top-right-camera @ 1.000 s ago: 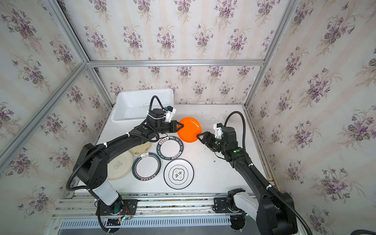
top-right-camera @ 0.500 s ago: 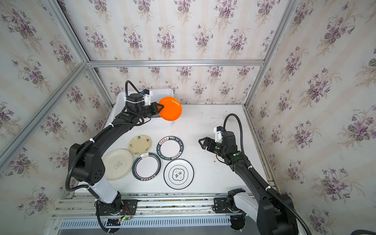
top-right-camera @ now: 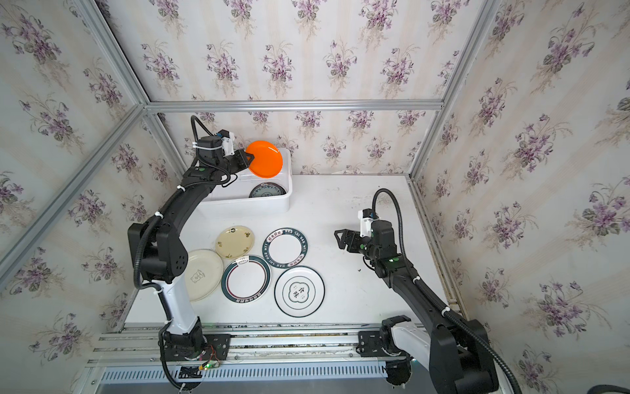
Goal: Place the plates into the plastic bin on the countertop
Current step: Place the plate in the plastic bin.
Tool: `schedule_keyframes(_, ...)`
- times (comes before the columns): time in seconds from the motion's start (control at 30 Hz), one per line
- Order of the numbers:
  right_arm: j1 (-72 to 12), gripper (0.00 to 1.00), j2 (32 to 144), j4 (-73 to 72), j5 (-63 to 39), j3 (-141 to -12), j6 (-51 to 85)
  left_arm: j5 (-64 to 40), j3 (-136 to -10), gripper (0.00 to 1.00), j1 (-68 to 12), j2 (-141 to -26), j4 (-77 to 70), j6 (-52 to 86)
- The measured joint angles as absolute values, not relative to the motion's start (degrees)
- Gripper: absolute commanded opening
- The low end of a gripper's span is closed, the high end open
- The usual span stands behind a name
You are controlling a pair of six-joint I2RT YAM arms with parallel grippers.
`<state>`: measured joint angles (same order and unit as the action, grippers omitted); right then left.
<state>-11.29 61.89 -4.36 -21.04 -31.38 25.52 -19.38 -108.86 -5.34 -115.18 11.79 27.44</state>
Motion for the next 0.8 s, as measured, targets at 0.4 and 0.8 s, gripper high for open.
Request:
schedule_keyframes(0.4,-11.3,0.87,62.4,-5.7,-20.8,-31.0,25.1,-17.8,-116.7,0.0,-3.8,-122.7,17.6,25.2)
schedule_keyframes(0.8,-11.3,0.87,63.0,-6.7,-20.8,-30.3,25.5,-16.2,-118.0,0.0,-3.8,-126.7,19.0,24.2)
